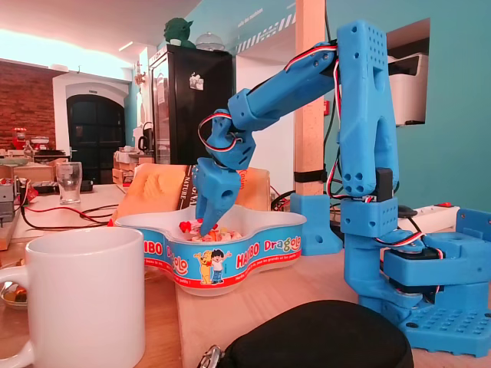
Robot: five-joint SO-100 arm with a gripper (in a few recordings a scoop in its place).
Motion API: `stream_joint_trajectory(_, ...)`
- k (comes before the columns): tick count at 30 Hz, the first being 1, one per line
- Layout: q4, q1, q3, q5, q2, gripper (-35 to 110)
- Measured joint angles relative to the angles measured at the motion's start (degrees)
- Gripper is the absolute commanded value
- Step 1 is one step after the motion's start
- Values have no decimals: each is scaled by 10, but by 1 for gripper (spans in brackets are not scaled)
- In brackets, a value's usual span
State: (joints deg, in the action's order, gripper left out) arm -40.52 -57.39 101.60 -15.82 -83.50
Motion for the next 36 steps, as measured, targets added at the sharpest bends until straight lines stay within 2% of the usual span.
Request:
stream_joint_trajectory(15,-268,12,-150,-6,0,-4)
stream_joint_trajectory(25,-422,138,-368,-9,0,-4)
stream_joint_trajectory(36,-458,336,-461,-88,0,-4)
